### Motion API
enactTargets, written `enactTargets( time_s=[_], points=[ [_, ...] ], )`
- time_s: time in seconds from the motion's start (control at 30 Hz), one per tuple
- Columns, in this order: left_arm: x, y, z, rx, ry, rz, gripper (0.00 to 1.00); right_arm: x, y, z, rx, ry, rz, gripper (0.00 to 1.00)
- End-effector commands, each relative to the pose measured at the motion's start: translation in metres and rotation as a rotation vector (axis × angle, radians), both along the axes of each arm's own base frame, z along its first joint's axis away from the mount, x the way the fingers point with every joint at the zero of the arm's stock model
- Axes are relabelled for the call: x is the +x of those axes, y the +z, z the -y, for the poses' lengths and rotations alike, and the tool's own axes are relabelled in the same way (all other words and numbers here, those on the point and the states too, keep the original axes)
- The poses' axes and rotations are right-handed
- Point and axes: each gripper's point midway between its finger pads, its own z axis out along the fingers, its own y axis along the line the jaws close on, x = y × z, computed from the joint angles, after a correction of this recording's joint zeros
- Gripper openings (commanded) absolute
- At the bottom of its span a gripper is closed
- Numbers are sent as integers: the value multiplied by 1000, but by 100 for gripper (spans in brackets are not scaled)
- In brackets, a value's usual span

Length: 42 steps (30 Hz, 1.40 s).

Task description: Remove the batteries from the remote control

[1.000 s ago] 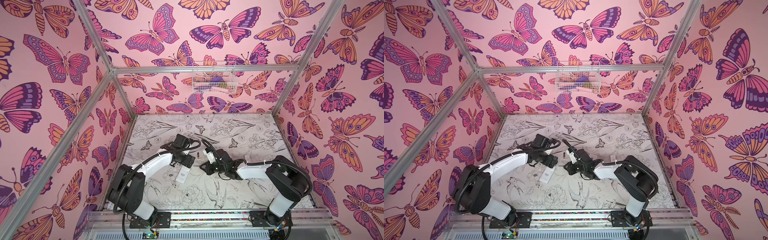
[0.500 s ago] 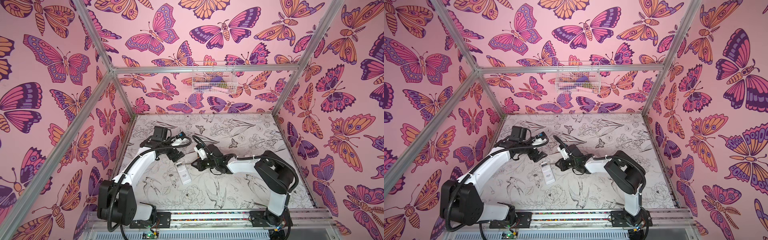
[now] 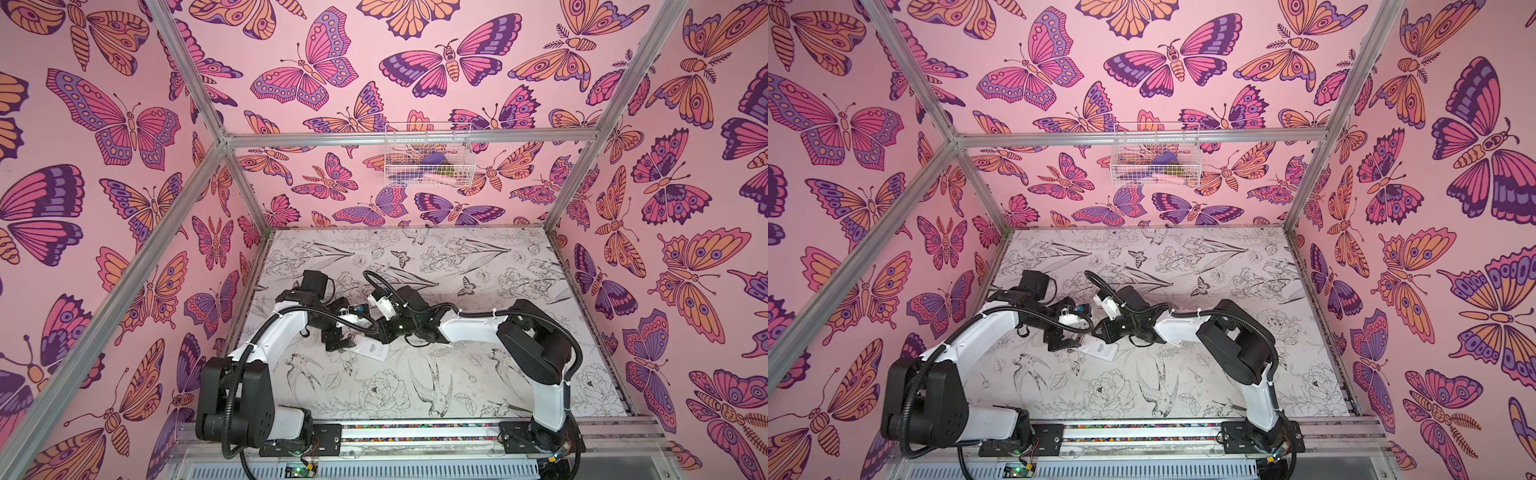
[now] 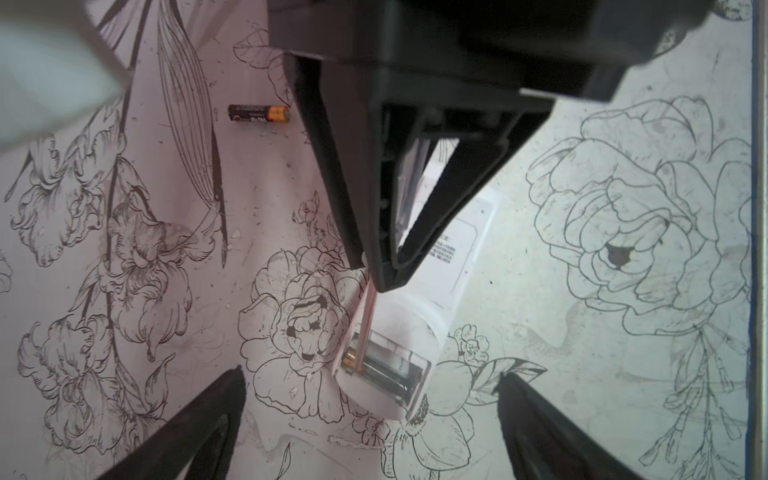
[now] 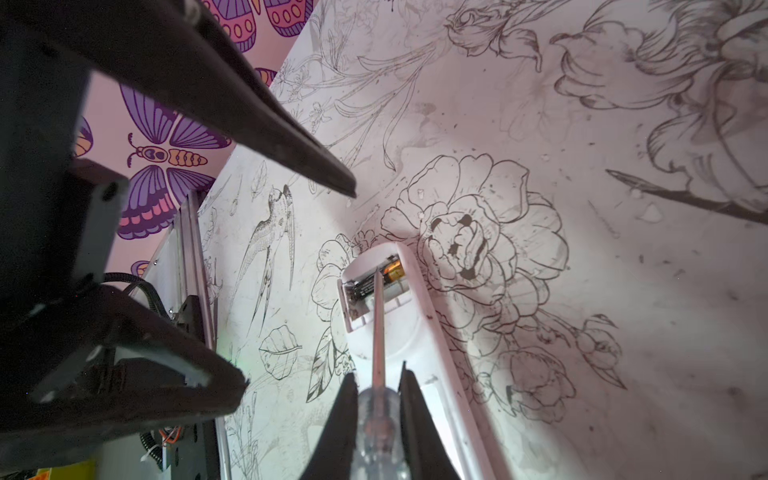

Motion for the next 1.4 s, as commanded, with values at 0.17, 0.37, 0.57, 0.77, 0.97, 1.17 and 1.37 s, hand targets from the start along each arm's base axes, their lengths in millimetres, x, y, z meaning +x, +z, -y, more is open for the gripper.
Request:
enactTargets(
  time_s=[0.17,0.37,0.57,0.77,0.97,1.17,1.37],
  points=[
    [-8,-32,-5,-3,-106,-17,99,2,28,21,57,-112,-53,0],
    [-1,-47,-5,9,-183,-22,100,-14,15,41,43,-152,-135,0],
    [4,-64,-8,39,-239,-40,98,-21,9,48,36,-195,-233,0],
    [6,-78,-15,89,-268,-61,90,-23,16,44,59,-193,-260,0],
    [-6,-83,-22,122,-269,-80,75,-21,27,33,95,-193,-305,0],
    [-23,-83,-23,123,-288,-78,71,-20,31,18,86,-164,-330,0],
    [-30,-87,-28,150,-278,-96,68,-19,27,6,73,-145,-365,0]
  ],
)
